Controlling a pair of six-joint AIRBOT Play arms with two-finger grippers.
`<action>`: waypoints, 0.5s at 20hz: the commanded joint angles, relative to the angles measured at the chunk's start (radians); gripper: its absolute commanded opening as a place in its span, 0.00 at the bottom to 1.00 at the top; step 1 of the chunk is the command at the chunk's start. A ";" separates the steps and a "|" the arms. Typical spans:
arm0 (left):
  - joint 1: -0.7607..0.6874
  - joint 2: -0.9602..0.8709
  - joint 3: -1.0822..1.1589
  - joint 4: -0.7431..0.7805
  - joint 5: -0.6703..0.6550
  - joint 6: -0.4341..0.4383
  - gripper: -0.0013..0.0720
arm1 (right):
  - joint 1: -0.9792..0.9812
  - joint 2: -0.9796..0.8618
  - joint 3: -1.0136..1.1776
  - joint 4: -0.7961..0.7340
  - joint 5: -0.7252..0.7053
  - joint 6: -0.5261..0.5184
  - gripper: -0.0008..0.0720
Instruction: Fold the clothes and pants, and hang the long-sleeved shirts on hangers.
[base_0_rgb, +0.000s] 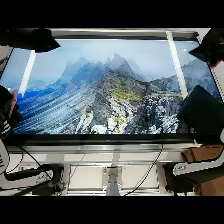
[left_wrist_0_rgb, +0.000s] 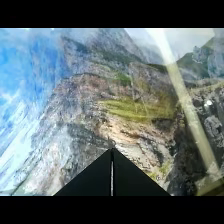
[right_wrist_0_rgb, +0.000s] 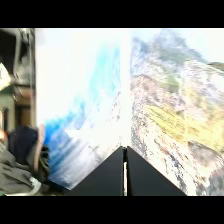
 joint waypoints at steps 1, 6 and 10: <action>0.024 0.005 -0.001 0.001 -0.063 0.000 0.05 | 0.178 0.002 0.002 -0.062 -0.069 -0.007 0.03; 0.024 0.005 -0.001 0.001 -0.062 0.000 0.05 | 0.312 0.002 0.002 -0.062 -0.070 -0.007 0.03; 0.024 0.005 -0.001 0.001 -0.062 0.000 0.05 | 0.371 0.002 0.002 -0.063 -0.070 -0.007 0.03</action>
